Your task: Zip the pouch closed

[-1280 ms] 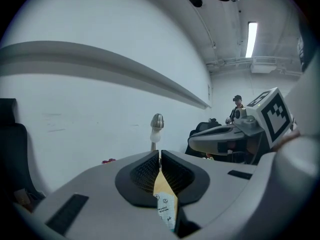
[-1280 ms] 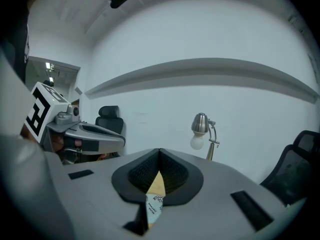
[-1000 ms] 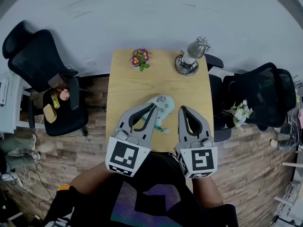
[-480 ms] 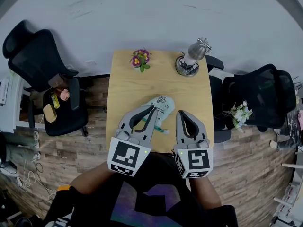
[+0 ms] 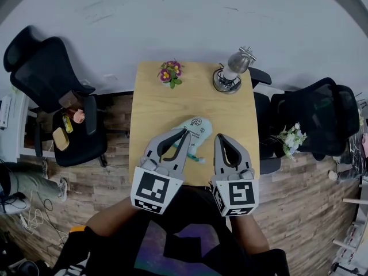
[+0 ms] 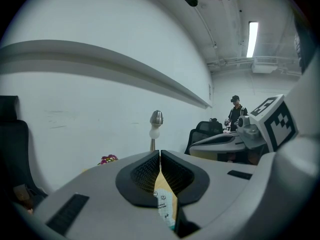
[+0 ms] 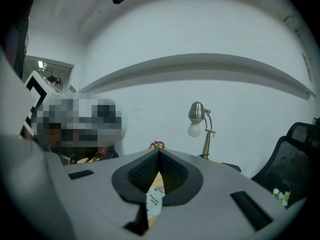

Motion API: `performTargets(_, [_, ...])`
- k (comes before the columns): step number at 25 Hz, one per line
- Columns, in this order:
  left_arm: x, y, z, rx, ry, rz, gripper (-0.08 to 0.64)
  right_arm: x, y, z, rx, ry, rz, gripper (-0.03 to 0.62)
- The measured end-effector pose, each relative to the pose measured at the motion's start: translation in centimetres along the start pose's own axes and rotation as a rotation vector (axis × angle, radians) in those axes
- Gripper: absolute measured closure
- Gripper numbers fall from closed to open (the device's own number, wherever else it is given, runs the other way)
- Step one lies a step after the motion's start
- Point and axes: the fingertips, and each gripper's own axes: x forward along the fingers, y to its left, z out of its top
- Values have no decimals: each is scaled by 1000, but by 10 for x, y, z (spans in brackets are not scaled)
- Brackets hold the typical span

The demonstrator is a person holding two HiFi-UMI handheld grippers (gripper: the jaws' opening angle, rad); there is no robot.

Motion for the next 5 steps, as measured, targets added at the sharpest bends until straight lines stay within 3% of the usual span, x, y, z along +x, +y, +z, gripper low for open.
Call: performTargets(5, [2,-1,0,3,1,-5,545,0,-2,-1,1,3,-3,578])
